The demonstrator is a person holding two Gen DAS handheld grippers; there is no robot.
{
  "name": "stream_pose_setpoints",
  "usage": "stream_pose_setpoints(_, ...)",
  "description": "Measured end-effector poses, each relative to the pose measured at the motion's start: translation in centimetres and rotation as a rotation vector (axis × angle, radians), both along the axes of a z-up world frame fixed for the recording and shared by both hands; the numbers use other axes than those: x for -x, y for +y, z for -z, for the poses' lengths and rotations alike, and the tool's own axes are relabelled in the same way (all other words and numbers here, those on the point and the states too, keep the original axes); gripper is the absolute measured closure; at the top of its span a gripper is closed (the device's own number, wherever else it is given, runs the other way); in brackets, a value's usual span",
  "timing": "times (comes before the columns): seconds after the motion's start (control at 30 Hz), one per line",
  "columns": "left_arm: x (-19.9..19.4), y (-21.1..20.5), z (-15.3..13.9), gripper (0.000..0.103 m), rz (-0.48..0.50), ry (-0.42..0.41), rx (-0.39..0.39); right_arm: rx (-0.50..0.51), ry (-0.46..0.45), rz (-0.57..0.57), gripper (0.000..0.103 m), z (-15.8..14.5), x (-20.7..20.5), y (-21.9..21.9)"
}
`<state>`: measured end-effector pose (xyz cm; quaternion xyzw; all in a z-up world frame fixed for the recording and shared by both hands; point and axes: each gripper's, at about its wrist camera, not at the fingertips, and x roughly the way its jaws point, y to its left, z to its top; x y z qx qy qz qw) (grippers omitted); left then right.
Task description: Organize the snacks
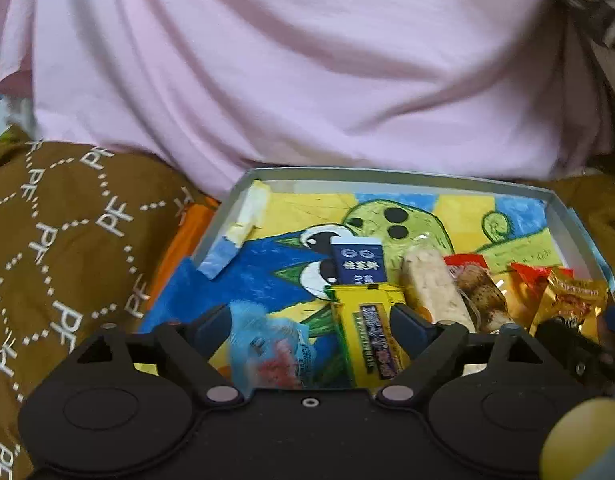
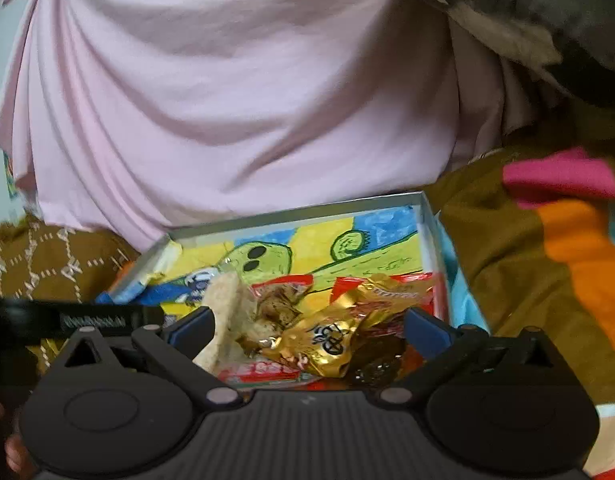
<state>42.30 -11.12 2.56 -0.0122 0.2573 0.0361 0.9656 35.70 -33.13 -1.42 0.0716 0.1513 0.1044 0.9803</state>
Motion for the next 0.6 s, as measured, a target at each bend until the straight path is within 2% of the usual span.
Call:
stream_pose_setpoints(0.17, 1.1, 0.3, -0.9, 0.007, -0.022, -0.017, 0.024, 0.072, 0.014, -0.008, 0.0, -1.1, 0.8, 0.6)
stream_pose_setpoints(0.3, 2.6, 0.2, -1.7, 0.002, -0.027, -0.032, 0.044, 0.055, 0.014, -0.001, 0.0, -2.2, 2.0, 0.4)
stream_pose_setpoints(0.6, 6.6, 0.4, -3.4, 0.001, -0.027, -0.05, 0.071, 0.037, -0.041, 0.031, 0.0, -5.5, 6.0, 0.0)
